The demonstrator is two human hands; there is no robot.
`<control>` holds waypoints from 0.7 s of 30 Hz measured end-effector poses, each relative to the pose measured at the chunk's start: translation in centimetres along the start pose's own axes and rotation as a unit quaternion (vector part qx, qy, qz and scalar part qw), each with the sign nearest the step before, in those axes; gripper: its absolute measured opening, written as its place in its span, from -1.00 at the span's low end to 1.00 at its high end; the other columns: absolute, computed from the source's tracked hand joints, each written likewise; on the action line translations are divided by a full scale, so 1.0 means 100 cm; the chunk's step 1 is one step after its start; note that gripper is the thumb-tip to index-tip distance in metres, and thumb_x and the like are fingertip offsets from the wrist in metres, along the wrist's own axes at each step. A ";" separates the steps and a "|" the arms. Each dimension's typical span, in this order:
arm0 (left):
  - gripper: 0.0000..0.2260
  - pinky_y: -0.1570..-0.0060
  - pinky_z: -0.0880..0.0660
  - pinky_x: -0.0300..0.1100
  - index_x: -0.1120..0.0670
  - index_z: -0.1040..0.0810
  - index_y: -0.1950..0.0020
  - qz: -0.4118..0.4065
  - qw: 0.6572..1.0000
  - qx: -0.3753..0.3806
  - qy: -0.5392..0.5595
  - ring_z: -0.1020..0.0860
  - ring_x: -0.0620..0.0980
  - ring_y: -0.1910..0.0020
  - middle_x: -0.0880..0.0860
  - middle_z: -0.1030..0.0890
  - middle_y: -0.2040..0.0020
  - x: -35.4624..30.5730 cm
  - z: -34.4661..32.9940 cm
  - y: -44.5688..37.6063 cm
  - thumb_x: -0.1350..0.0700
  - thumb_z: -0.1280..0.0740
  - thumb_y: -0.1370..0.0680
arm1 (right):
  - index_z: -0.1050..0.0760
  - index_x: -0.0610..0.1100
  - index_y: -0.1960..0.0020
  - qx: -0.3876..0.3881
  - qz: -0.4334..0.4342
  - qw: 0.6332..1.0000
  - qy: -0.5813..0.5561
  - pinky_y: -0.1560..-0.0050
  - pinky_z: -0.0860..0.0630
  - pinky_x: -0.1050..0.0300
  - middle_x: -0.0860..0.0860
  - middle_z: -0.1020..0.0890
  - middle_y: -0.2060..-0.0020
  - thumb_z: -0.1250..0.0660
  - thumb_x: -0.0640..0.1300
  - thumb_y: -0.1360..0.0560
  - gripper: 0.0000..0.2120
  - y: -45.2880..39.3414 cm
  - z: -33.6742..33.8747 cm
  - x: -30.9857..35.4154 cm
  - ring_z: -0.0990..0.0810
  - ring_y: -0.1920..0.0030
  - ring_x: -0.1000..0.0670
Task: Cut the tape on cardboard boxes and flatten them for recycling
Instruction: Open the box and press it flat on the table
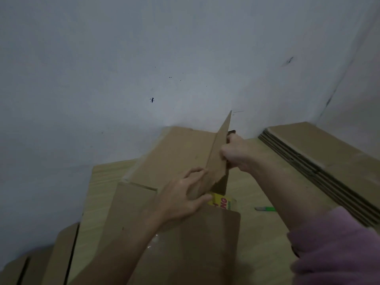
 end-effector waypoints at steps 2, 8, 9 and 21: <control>-0.37 -0.26 -0.31 -0.26 -0.03 -0.47 -0.34 0.052 0.997 -0.049 0.007 -0.38 -0.18 -0.28 -0.17 -0.37 -0.33 0.026 0.016 0.001 -0.34 -0.20 -0.37 | -0.39 -0.13 0.19 0.002 0.003 1.000 0.005 0.06 -0.56 -0.06 -0.04 -0.49 0.23 -0.16 -0.37 -0.52 -0.81 -0.007 0.005 -0.010 -0.48 0.22 -0.03; -0.40 -0.37 -0.16 -0.01 0.18 -0.34 -0.40 0.371 0.904 -0.159 -0.140 -0.25 0.16 -0.40 0.20 -0.29 -0.41 0.129 0.058 0.014 -0.18 -0.30 -0.50 | -0.40 -0.07 -0.17 0.038 0.012 0.999 -0.035 0.27 -0.44 0.11 0.02 -0.54 0.10 -0.10 -0.48 -0.48 -0.58 -0.028 0.005 -0.048 -0.53 0.14 0.01; -0.33 -0.38 -0.13 0.04 0.18 -0.27 -0.43 0.420 0.885 -0.142 -0.146 -0.23 0.17 -0.42 0.20 -0.26 -0.43 0.141 0.059 0.018 -0.23 -0.26 -0.49 | -0.38 -0.04 -0.21 0.058 0.016 0.997 -0.045 0.26 -0.45 0.11 0.02 -0.56 0.05 -0.10 -0.50 -0.47 -0.53 -0.033 0.001 -0.055 -0.54 0.10 0.02; -0.58 -0.07 -0.35 -0.10 0.24 -0.36 -0.31 0.414 0.851 -0.322 0.001 -0.48 0.19 -0.11 0.23 -0.51 -0.14 0.213 0.023 0.051 0.28 -0.36 -0.48 | -0.08 -0.24 -0.51 -0.052 0.061 0.888 0.453 -0.20 -0.32 -0.23 -0.38 -0.26 -0.34 -0.30 0.02 -0.46 -0.26 -0.116 -0.104 -0.143 -0.33 -0.28 -0.35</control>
Point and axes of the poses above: each hand's wrist, its own y-axis away from the middle knuckle, its own z-axis out of the back of the hand, x = y × z, the point moved 7 cm from there along -y, towards the middle knuckle
